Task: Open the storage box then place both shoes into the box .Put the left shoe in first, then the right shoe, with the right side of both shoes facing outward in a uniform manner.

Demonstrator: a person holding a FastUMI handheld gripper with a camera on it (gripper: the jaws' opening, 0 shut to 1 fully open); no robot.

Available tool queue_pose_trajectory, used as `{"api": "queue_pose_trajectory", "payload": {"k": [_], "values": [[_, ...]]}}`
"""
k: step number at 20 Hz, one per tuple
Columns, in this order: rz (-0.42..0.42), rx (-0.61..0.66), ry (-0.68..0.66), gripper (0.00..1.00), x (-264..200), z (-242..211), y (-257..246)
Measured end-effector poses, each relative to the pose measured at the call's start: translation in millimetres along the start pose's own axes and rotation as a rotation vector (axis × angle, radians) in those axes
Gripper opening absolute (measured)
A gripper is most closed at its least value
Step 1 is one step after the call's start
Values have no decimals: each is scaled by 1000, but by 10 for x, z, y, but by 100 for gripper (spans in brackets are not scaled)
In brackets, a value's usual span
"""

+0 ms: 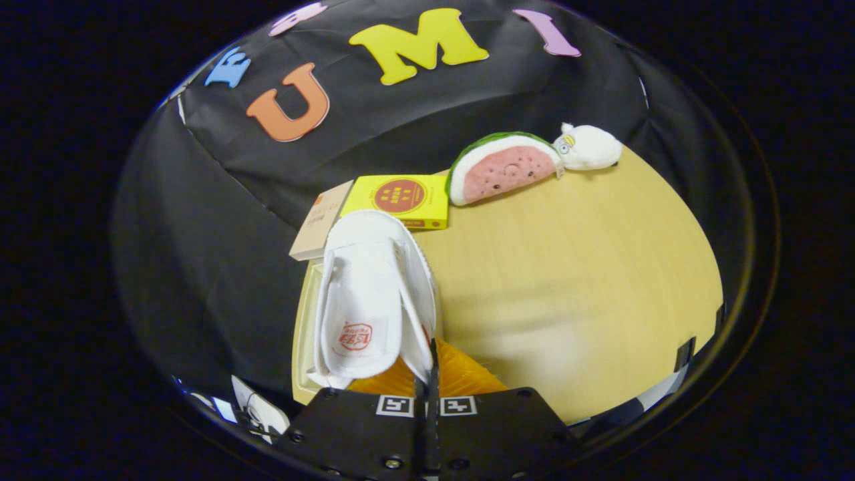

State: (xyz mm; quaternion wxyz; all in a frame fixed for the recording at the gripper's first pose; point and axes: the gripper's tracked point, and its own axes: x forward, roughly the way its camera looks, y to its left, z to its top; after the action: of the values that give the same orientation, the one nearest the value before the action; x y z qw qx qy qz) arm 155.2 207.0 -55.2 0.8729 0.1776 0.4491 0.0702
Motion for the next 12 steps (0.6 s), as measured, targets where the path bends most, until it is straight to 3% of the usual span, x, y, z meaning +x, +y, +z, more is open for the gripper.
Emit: {"api": "queue_pose_trajectory", "payload": {"k": [6,12], "values": [[14,-2,-13,0,587,-49,675],[-124,-20,-5,0,1053,-198,538]]}}
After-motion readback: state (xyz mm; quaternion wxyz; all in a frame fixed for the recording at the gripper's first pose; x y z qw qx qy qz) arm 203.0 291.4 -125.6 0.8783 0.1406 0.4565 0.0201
